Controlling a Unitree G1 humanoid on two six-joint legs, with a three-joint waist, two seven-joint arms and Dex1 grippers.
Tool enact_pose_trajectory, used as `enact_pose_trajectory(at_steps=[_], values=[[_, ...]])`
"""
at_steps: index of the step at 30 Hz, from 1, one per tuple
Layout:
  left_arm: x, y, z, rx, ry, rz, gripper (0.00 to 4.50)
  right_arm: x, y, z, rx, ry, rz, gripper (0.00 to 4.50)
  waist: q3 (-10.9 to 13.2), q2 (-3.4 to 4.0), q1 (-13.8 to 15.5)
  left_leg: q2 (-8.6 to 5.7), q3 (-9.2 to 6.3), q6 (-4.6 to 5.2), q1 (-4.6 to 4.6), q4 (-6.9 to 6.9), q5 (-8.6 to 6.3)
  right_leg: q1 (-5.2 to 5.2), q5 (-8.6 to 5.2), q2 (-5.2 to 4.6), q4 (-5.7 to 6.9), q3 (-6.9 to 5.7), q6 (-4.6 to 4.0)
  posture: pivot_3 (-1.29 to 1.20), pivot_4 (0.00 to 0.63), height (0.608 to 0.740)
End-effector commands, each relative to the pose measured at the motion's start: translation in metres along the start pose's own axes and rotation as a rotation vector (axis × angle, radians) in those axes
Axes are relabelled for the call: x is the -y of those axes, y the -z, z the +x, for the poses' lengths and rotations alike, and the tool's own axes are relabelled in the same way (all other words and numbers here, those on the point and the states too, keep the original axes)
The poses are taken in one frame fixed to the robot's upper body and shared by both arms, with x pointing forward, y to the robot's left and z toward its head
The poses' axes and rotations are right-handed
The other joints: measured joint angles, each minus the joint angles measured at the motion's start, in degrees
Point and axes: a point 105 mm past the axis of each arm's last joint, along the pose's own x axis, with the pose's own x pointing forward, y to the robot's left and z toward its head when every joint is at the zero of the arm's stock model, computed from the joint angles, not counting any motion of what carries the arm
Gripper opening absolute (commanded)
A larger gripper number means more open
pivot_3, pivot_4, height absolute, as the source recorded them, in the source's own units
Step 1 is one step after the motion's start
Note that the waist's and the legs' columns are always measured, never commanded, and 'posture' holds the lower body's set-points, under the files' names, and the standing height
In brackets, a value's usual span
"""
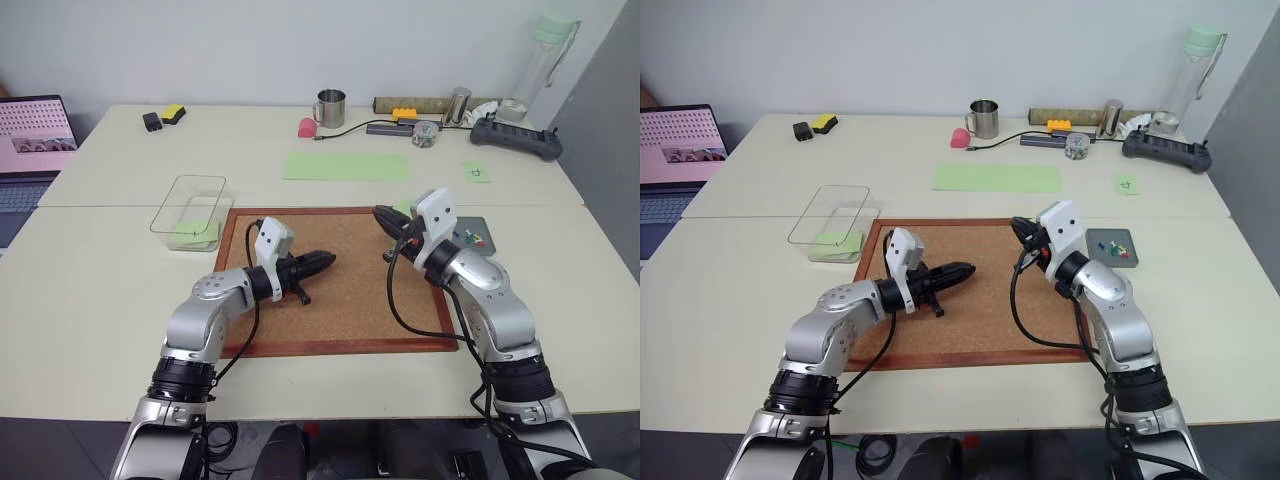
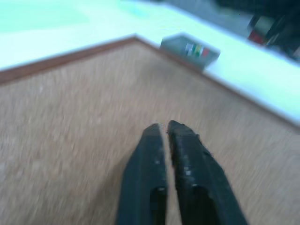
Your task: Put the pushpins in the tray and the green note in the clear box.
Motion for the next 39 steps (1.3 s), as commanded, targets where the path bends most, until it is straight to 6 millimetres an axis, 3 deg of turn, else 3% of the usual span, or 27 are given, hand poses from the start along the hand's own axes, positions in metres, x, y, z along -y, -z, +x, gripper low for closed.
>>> enact_pose_trajectory(at_steps=[1,6,12,14,17,23,29,32,35,39], values=[[0.013,-0.027,0.005,0.083,0.053,0.019,1.44,0.003,-0.013,0.001,0.039,-0.003,-0.052,0.0,0.0,0.0,0.0,-0.01,0.02,0.0,-0.02,0.02,0.0,0.0,0.0,-0.01,-0.01,0.0,0.0,0.0,0.15,0.74],[0.009,-0.039,0.004,0.124,0.043,-0.041,2.31,-0.008,-0.007,-0.003,0.009,-0.082,-0.165,0.0,0.0,0.0,0.0,-0.09,0.04,0.02,-0.02,0.12,-0.01,0.0,0.01,-0.01,0.01,-0.06,0.01,0.0,0.15,0.74],[0.012,-0.031,0.004,0.08,0.061,-0.019,3.57,-0.013,-0.011,-0.002,0.037,-0.094,-0.163,0.0,0.0,0.0,-0.1,-0.08,0.04,0.02,-0.02,0.13,-0.01,0.0,0.01,0.03,0.03,-0.05,0.01,0.0,0.15,0.74],[0.013,-0.031,0.005,0.087,0.06,-0.024,3.95,-0.02,-0.008,-0.003,0.017,-0.145,-0.262,0.0,0.0,0.0,0.0,-0.09,0.04,0.02,-0.02,0.14,-0.01,0.0,0.01,0.02,0.03,-0.04,0.01,0.0,0.15,0.74],[0.011,-0.036,0.007,0.096,0.05,-0.037,4.46,-0.04,0.019,-0.015,-0.063,-0.343,-0.597,0.0,0.0,0.0,0.0,-0.12,0.05,0.02,-0.04,0.18,-0.01,0.0,0.01,0.01,0.02,-0.05,0.01,0.0,0.15,0.74],[0.021,-0.045,0.008,0.096,0.124,-0.063,4.46,-0.047,0.041,-0.033,-0.08,-0.503,-0.789,0.0,0.0,-0.02,0.0,-0.13,0.06,0.02,-0.04,0.21,-0.01,0.01,0.02,0.01,0.02,-0.06,0.03,0.0,0.15,0.74],[0.039,-0.037,0.012,0.026,0.226,-0.069,4.46,-0.07,0.041,-0.036,0.003,-0.633,-0.863,0.0,0.0,-0.03,0.0,-0.1,0.08,-0.17,0.01,0.21,0.1,0.02,0.02,0.02,0.06,-0.03,0.03,0.0,0.15,0.74],[0.034,-0.039,0.015,0.032,0.2,-0.052,4.46,-0.075,0.036,-0.034,0.037,-0.654,-0.856,0.0,0.0,-0.03,0.0,-0.11,0.07,-0.2,0.01,0.23,0.11,0.03,0.02,0.03,0.06,-0.03,0.03,0.0,0.15,0.74],[0.023,-0.048,0.012,0.075,0.151,-0.072,4.46,-0.065,0.025,-0.027,0.061,-0.581,-0.827,0.0,0.0,-0.03,0.1,-0.1,0.08,-0.2,0.01,0.26,0.12,0.04,0.03,0.02,0.06,-0.02,0.04,0.0,0.15,0.74],[0.008,-0.056,0.001,0.136,0.07,-0.13,4.46,-0.028,-0.006,-0.012,0.109,-0.298,-0.616,0.0,0.0,-0.03,0.0,-0.07,0.07,-0.21,0.01,0.27,0.12,0.04,0.04,0.02,0.09,-0.02,0.03,0.0,0.15,0.74]])
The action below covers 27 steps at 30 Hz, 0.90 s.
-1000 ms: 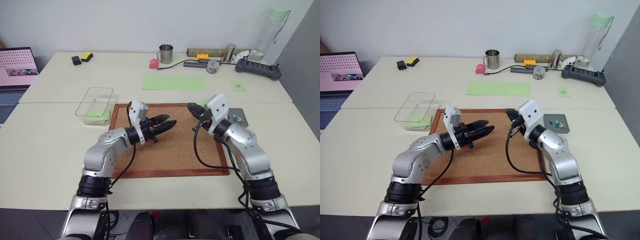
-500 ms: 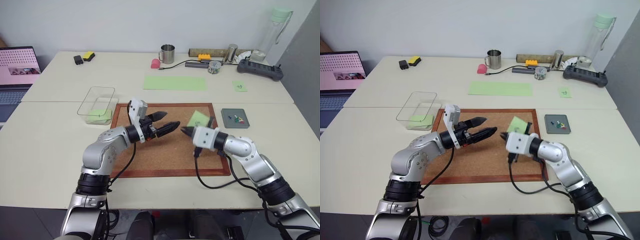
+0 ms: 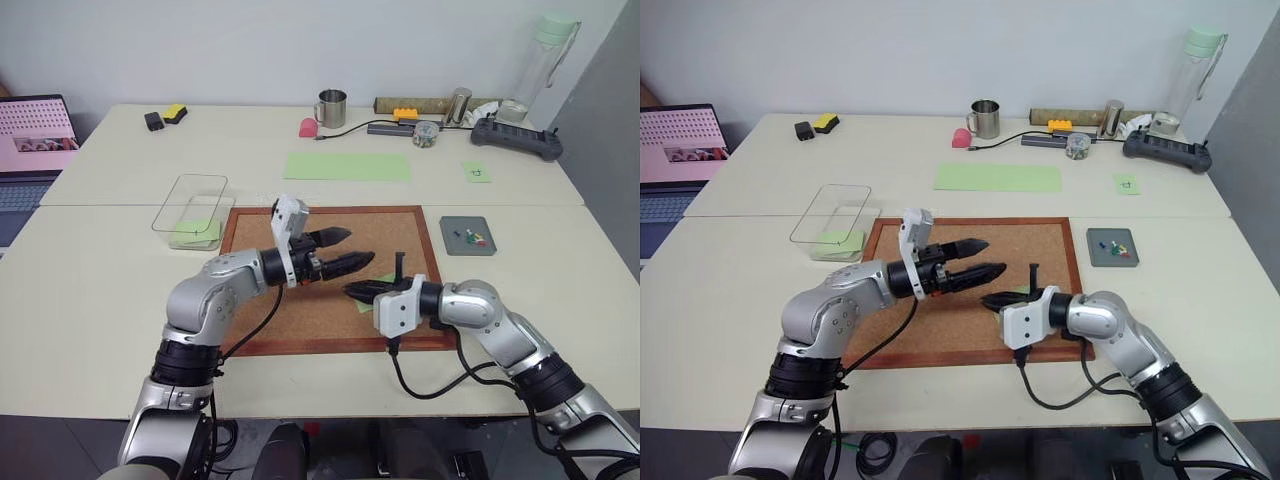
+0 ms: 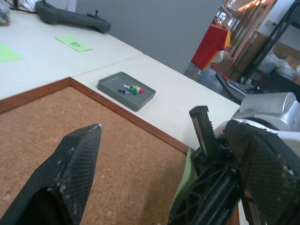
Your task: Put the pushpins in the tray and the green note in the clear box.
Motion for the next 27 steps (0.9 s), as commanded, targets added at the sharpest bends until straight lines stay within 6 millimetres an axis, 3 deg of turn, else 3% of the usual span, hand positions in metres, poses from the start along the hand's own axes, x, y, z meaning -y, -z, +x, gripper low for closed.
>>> enact_pose_trajectory(at_steps=[1,4,10,24,27], values=[[-0.011,-0.021,-0.014,0.099,-0.068,-0.02,4.46,0.065,-0.001,-0.019,0.024,0.346,0.202,0.0,0.0,0.0,0.0,0.01,0.0,-0.01,0.02,-0.01,0.0,0.0,0.0,0.0,0.01,0.01,0.0,0.0,0.15,0.74],[-0.015,-0.026,-0.02,0.13,-0.095,-0.048,4.46,0.081,0.003,-0.029,0.029,0.454,0.344,0.0,0.0,0.0,0.2,0.04,-0.06,-0.08,-0.01,0.0,0.04,0.0,0.0,-0.01,0.02,0.01,-0.01,0.0,0.15,0.74],[-0.007,-0.014,-0.018,0.077,-0.066,-0.03,4.46,0.083,-0.001,-0.034,0.025,0.479,0.366,0.0,0.0,0.0,0.2,-0.01,-0.02,-0.02,-0.03,-0.02,0.01,0.0,0.0,-0.06,-0.02,0.0,-0.01,0.0,0.15,0.74],[0.006,-0.005,0.005,0.083,0.025,-0.064,4.46,0.096,-0.039,-0.025,0.16,0.513,0.4,0.0,0.0,0.0,0.1,-0.02,-0.02,0.03,-0.01,-0.01,-0.01,0.0,0.01,-0.02,0.04,0.0,-0.01,0.0,0.15,0.74],[0.006,-0.008,0.009,0.108,0.019,-0.067,4.01,0.094,-0.041,-0.023,0.167,0.51,0.412,0.0,0.0,0.0,0.2,-0.02,-0.04,0.04,-0.01,-0.01,-0.02,0.0,0.01,-0.02,0.05,-0.01,-0.02,0.0,0.15,0.74]])
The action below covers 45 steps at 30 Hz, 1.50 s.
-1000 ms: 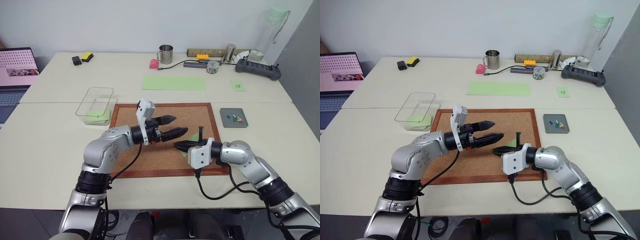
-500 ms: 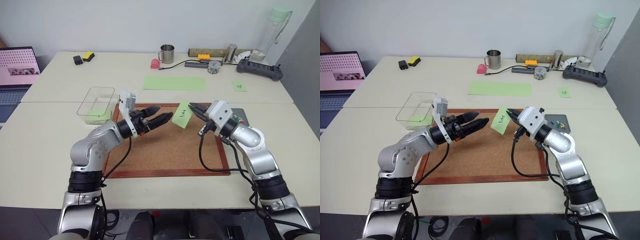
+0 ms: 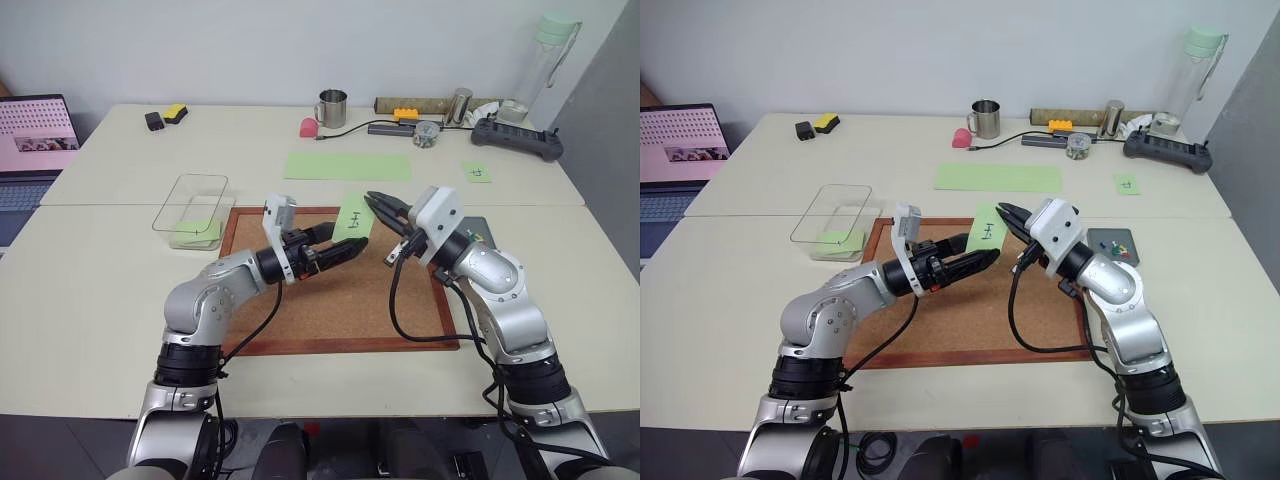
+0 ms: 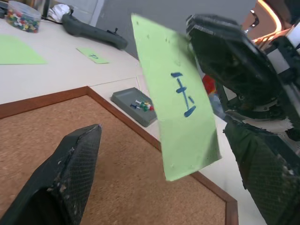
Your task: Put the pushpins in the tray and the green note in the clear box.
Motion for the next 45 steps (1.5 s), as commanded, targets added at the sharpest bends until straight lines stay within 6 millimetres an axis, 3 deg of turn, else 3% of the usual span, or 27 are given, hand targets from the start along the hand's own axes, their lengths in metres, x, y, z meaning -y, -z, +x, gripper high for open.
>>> enact_pose_trajectory(at_steps=[1,10,20,25,34,41,45], values=[[0.008,-0.014,0.008,0.059,0.036,0.034,3.82,0.0,-0.017,0.002,0.059,0.009,-0.007,0.0,0.0,0.0,0.0,0.0,-0.01,0.0,0.0,0.01,0.0,0.0,0.0,0.0,0.01,0.0,0.0,0.0,0.15,0.74],[0.008,-0.016,0.005,0.068,0.034,0.037,1.87,0.001,-0.013,0.002,0.044,0.017,-0.005,0.0,0.0,0.0,0.0,-0.01,0.02,0.01,0.01,0.0,0.0,0.0,0.0,0.0,0.0,0.0,0.0,0.0,0.15,0.74],[0.005,-0.019,0.004,0.079,0.024,0.04,0.05,0.001,-0.01,0.002,0.031,0.018,-0.01,0.0,0.0,0.0,0.0,-0.01,0.02,0.0,0.01,0.01,0.0,0.0,0.0,0.0,0.01,0.0,0.0,0.0,0.15,0.74],[0.002,-0.021,0.005,0.079,0.01,0.043,0.05,0.002,-0.008,0.001,0.021,0.027,-0.014,0.0,0.0,0.0,0.0,-0.01,0.02,0.0,0.01,0.01,0.0,0.0,0.0,0.0,0.01,0.0,0.0,0.0,0.15,0.74],[-0.041,-0.026,-0.004,0.118,-0.203,-0.04,0.05,0.008,-0.016,0.004,0.045,0.055,-0.014,0.0,0.0,0.01,-0.2,-0.02,0.05,0.02,0.05,0.02,-0.01,0.0,0.01,0.01,0.04,0.01,0.0,0.0,0.15,0.74],[-0.041,-0.029,-0.004,0.13,-0.205,-0.039,0.05,0.01,-0.018,0.005,0.055,0.065,-0.011,0.0,0.0,0.0,0.0,-0.02,0.03,-0.01,0.02,0.01,0.01,0.0,0.01,-0.01,0.02,0.0,0.01,0.0,0.15,0.74],[-0.049,-0.055,-0.018,0.198,-0.302,0.067,0.05,0.014,-0.011,0.002,0.023,0.088,0.003,0.0,0.0,0.0,0.0,-0.01,0.02,-0.01,0.02,0.02,0.01,0.0,0.02,-0.01,0.03,-0.01,0.01,0.0,0.15,0.74]])
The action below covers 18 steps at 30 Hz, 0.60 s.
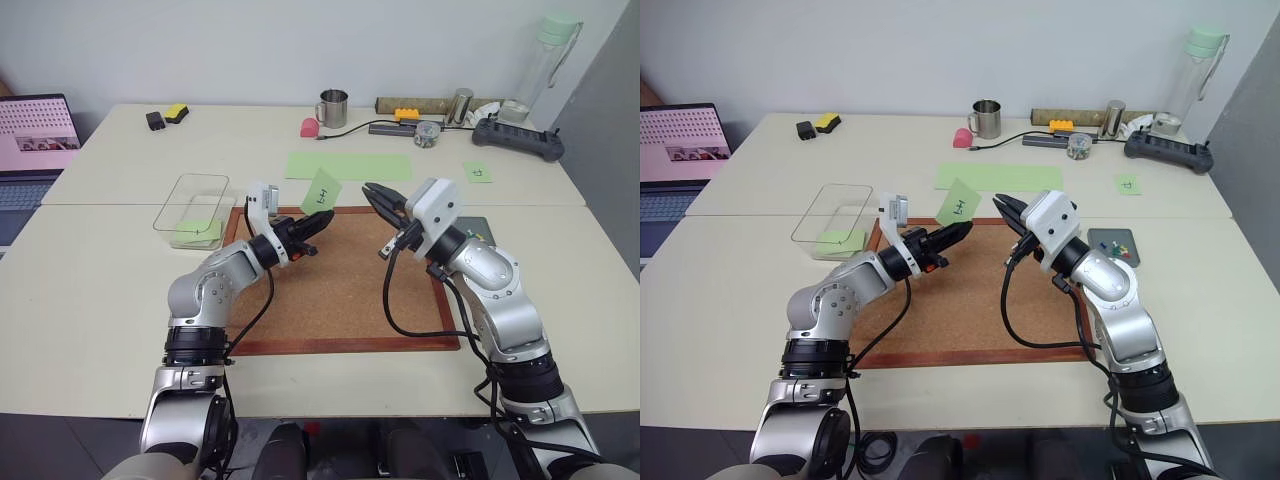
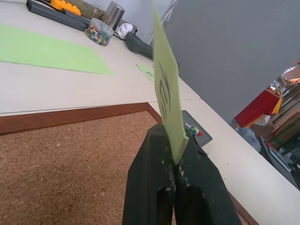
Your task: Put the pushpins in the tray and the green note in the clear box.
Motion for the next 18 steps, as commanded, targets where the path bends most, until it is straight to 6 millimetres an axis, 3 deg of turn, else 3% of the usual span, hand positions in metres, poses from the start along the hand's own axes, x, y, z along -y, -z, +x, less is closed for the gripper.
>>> enact_pose_trajectory(at_steps=[1,5,8,12,16,18], values=[[-0.011,-0.055,-0.015,0.16,-0.13,0.192,0.05,0.012,-0.007,-0.003,0.015,0.051,-0.002,0.0,0.0,0.0,-0.1,0.01,0.0,0.0,0.0,0.0,0.0,0.0,0.0,0.0,0.01,0.0,0.0,0.0,0.15,0.74],[-0.039,-0.09,-0.041,0.252,-0.354,0.334,0.05,0.007,-0.01,-0.002,0.031,0.01,0.055,0.0,0.0,0.0,-0.2,0.05,0.0,0.01,0.03,-0.01,0.0,-0.02,0.03,0.02,0.02,0.0,-0.05,0.0,0.15,0.74],[-0.043,-0.092,-0.048,0.245,-0.394,0.384,0.05,0.003,-0.015,0.0,0.05,-0.021,0.09,0.0,0.0,0.0,0.0,0.04,0.02,0.01,0.05,-0.02,-0.01,-0.01,0.03,0.02,0.02,0.0,-0.05,0.0,0.15,0.74],[-0.024,-0.066,-0.036,0.147,-0.285,0.459,0.05,0.023,0.002,-0.007,-0.034,0.082,0.086,0.0,0.0,-0.01,0.2,0.01,0.03,0.01,0.0,-0.01,-0.01,-0.01,0.06,-0.04,-0.05,0.02,0.01,0.0,0.15,0.74],[0.015,-0.031,-0.028,0.005,-0.046,0.505,0.05,0.07,0.024,-0.042,-0.131,0.34,0.156,0.0,0.0,-0.01,0.6,0.01,-0.02,-0.02,-0.16,0.04,0.01,-0.02,0.1,-0.11,-0.12,0.01,0.07,0.0,0.15,0.74],[0.026,-0.021,-0.027,-0.035,0.029,0.506,0.05,0.084,0.043,-0.063,-0.222,0.433,0.207,0.0,0.0,-0.03,0.6,0.02,0.0,-0.04,-0.17,0.05,0.02,-0.03,0.1,-0.13,-0.12,0.02,0.07,0.0,0.15,0.74]])
